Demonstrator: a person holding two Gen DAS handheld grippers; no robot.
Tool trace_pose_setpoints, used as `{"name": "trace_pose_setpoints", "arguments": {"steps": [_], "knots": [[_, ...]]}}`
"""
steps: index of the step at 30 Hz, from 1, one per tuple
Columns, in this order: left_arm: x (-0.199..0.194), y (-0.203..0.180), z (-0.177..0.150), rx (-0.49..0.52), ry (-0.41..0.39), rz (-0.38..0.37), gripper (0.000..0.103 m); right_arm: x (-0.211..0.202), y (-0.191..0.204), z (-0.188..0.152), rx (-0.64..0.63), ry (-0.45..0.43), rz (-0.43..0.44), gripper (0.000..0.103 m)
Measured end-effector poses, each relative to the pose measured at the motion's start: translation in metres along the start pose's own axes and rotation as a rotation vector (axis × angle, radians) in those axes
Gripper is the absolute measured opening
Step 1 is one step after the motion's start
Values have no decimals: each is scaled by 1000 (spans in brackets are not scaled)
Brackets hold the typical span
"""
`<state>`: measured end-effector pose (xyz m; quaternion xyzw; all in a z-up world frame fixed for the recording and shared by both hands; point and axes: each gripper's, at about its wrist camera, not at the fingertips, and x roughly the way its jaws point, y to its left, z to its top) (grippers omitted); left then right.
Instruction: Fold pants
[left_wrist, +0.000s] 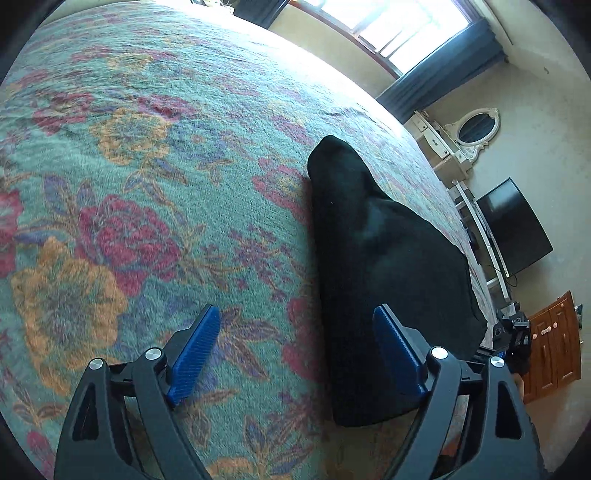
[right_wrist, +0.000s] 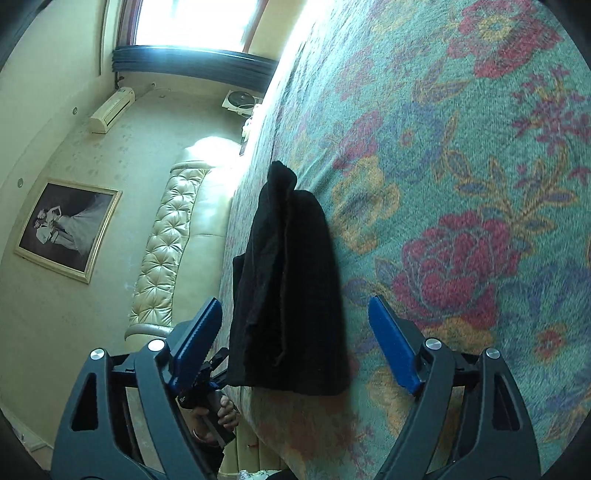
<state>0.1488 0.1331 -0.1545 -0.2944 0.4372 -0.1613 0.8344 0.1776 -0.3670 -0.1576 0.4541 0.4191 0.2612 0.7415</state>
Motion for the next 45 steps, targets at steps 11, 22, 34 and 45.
{"name": "trace_pose_setpoints", "arguments": {"steps": [11,22,34,45], "knots": [[15,-33,-30,-72,41,-79,87,38,25,-38,-30,49,-71,89],[13,-37,-34,-103,5,-53,56,32,4,-43,31,31,-61,34],[6,-35,-33,-99,-9,-56,41,16,7,-38,10,17,-19,29],[15,-31,-31,-66,0,-47,42,15,-22,-33,30,29,6,29]]}}
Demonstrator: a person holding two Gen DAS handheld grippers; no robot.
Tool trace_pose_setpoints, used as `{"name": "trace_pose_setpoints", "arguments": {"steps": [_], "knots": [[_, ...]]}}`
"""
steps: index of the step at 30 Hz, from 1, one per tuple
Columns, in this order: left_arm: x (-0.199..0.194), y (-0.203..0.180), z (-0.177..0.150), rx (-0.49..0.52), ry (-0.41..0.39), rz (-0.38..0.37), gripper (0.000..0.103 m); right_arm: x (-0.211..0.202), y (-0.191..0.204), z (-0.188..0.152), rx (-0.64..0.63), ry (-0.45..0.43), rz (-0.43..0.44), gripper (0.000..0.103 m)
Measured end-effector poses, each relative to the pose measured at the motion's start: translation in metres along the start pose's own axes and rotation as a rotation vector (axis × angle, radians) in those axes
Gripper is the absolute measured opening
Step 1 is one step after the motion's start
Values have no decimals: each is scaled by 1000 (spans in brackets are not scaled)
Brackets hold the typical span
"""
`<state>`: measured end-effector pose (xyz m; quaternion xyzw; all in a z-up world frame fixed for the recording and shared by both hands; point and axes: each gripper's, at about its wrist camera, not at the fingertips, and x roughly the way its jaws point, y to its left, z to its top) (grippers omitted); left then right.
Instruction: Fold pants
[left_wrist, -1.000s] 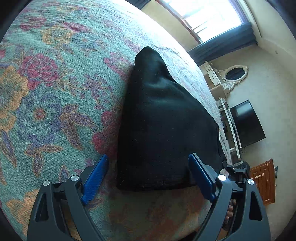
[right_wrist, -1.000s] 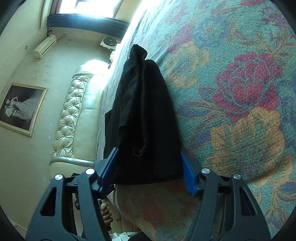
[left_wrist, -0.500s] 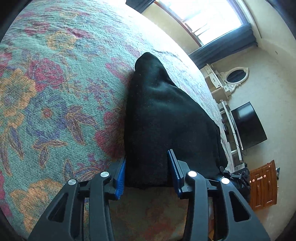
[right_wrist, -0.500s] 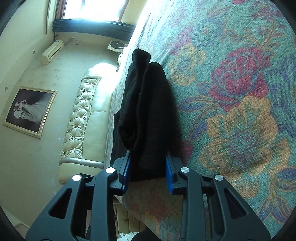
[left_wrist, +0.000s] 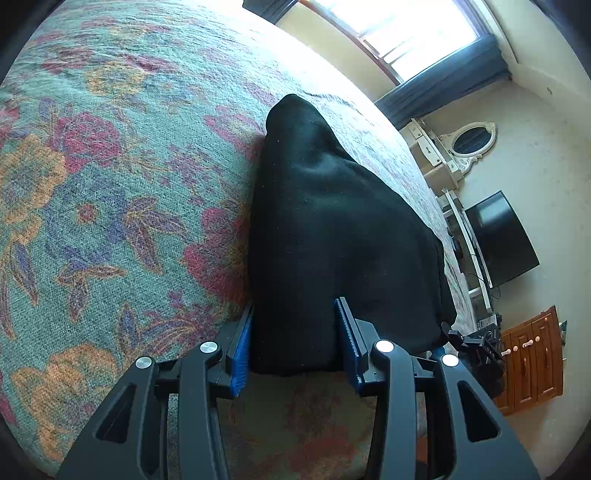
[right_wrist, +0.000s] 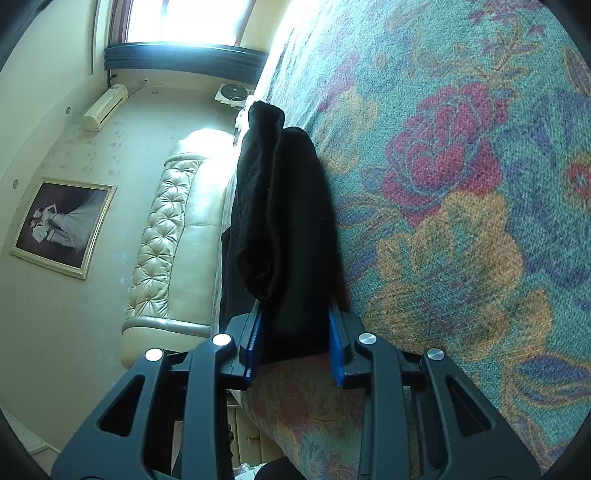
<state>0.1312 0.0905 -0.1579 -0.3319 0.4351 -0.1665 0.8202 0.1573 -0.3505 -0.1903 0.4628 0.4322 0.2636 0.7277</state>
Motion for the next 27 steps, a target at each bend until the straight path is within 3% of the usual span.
{"name": "trace_pose_setpoints", "arguments": {"steps": [27], "knots": [[-6,9,-8,7,-7,-36,44,-18,-21,8,6,20,42,28]]}}
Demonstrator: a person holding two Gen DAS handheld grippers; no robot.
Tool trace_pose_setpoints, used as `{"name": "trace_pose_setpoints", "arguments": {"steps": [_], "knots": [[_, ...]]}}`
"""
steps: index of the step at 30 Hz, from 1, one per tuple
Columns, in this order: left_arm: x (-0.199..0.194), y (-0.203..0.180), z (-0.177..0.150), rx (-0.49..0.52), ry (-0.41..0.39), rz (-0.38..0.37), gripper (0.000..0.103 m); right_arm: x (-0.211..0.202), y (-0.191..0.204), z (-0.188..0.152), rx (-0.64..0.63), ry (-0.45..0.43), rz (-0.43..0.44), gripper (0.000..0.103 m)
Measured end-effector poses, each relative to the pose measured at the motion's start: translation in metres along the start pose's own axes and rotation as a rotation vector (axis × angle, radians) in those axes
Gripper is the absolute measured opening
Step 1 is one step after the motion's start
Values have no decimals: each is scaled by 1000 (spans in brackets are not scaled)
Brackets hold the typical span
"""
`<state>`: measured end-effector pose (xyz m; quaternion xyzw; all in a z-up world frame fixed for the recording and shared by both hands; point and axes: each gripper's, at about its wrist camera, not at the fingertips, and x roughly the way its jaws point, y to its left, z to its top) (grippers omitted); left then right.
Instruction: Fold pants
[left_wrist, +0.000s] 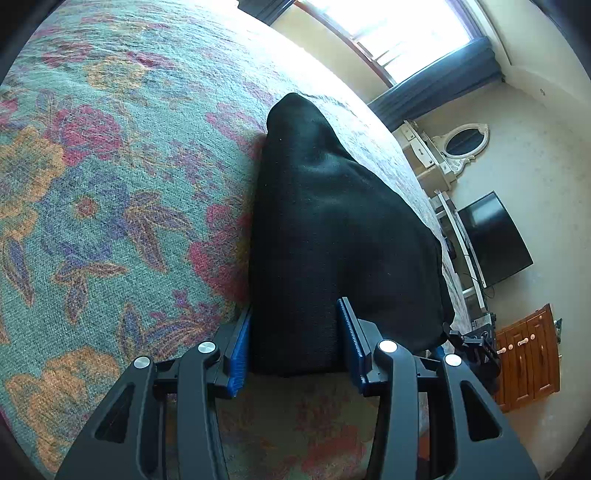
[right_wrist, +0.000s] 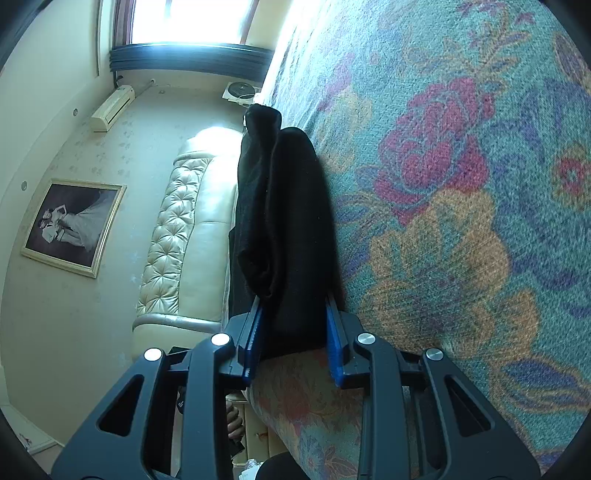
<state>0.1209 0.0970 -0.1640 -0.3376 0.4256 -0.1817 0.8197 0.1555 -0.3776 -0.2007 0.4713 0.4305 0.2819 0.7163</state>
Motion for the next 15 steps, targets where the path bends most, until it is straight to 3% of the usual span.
{"name": "trace_pose_setpoints", "arguments": {"steps": [15], "knots": [[-7,6,5,-4,7,-14,47,-14,-1,3,-4,4,-30,28]]}}
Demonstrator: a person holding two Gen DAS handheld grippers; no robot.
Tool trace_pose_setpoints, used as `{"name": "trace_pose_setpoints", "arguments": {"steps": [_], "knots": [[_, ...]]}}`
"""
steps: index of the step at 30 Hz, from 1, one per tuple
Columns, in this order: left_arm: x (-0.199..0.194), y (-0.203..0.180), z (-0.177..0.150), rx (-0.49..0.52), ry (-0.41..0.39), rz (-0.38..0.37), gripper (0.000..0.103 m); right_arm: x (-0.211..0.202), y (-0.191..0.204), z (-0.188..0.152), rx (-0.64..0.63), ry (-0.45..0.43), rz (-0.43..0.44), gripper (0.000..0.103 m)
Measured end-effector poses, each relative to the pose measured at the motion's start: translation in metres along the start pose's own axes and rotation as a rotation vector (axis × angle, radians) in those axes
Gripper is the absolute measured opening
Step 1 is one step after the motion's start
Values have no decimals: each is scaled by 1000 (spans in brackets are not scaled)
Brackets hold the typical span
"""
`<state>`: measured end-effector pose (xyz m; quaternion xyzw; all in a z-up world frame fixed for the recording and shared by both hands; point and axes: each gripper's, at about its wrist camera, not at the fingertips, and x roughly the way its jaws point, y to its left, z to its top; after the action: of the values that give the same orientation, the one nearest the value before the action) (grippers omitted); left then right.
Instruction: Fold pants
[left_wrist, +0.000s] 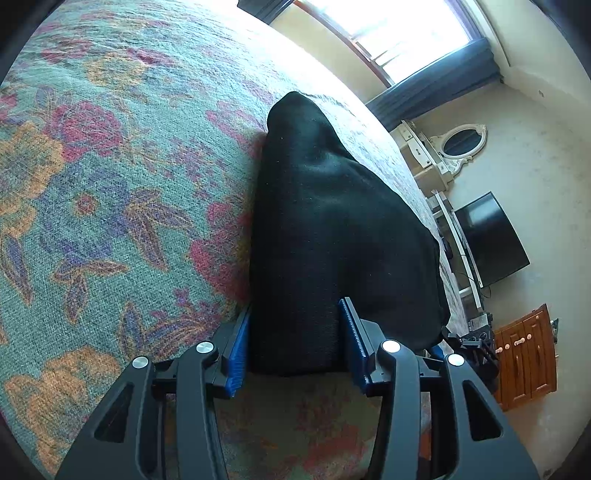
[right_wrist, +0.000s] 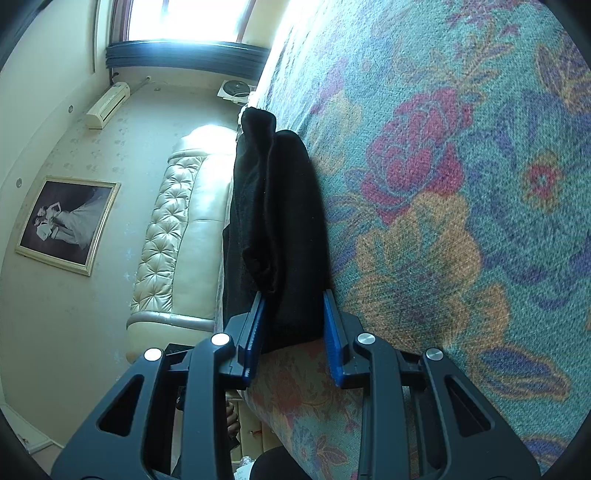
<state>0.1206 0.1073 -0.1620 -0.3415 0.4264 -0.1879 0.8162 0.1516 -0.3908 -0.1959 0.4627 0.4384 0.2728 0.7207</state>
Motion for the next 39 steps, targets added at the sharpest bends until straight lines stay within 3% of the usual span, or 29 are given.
{"name": "trace_pose_setpoints", "arguments": {"steps": [8,12,20,32,35,38,39], "knots": [[-7,-2,1,3,-6,24,52,-19,-9,0,15,-22,-27,19],[-13,0,-2,-3,-10,42,57,-35,-20,0,57,-53,-51,8],[-28,0,-9,-15,-14,79,73,-70,-31,-12,81,-104,-53,8],[-59,-3,-29,10,-47,259,75,-105,-42,-38,171,-228,-20,9],[-66,-11,-38,41,-68,305,80,-108,-35,-45,163,-254,-57,19],[-74,-22,-48,77,-114,335,83,-105,-13,-51,80,-267,-109,52],[-75,-26,-50,93,-124,338,83,-103,-4,-53,44,-267,-132,70]]}}
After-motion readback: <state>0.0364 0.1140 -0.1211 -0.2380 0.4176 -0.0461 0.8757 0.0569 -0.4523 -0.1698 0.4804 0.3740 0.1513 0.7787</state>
